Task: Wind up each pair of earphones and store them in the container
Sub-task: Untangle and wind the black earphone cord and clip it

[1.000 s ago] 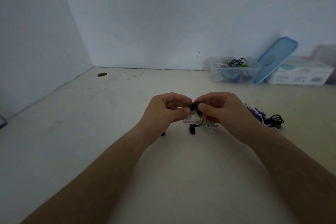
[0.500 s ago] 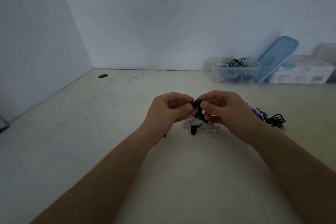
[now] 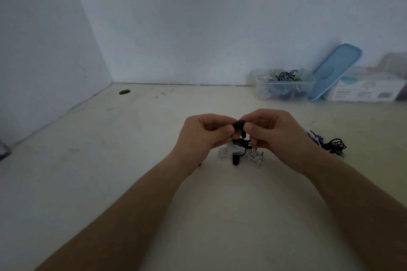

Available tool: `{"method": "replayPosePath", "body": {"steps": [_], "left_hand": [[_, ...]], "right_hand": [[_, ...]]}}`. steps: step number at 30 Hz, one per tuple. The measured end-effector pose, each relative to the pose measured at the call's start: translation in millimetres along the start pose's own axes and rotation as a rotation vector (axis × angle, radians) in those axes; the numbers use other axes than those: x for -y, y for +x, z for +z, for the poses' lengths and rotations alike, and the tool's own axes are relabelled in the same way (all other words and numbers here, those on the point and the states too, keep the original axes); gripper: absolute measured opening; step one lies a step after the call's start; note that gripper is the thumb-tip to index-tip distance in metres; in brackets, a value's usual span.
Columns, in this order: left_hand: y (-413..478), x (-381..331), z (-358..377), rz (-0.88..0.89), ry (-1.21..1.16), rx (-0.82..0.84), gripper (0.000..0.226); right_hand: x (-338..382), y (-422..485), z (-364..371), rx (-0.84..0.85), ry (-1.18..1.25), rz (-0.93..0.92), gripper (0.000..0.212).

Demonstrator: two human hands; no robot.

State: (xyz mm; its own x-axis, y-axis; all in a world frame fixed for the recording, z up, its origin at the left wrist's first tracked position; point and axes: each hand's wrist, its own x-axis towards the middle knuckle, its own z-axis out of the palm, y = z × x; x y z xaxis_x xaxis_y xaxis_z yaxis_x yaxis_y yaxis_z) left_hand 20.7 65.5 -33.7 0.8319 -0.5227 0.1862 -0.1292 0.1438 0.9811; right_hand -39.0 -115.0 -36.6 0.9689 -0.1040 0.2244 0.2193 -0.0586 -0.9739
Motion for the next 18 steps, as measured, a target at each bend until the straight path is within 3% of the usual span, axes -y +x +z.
{"method": "replayPosePath", "body": {"steps": [18], "left_hand": [[-0.7,-2.6,0.8,-0.023,0.001,-0.004,0.016]], "right_hand": [[1.2,0.5,-3.4,0.024,-0.043,-0.017,0.019]]}}
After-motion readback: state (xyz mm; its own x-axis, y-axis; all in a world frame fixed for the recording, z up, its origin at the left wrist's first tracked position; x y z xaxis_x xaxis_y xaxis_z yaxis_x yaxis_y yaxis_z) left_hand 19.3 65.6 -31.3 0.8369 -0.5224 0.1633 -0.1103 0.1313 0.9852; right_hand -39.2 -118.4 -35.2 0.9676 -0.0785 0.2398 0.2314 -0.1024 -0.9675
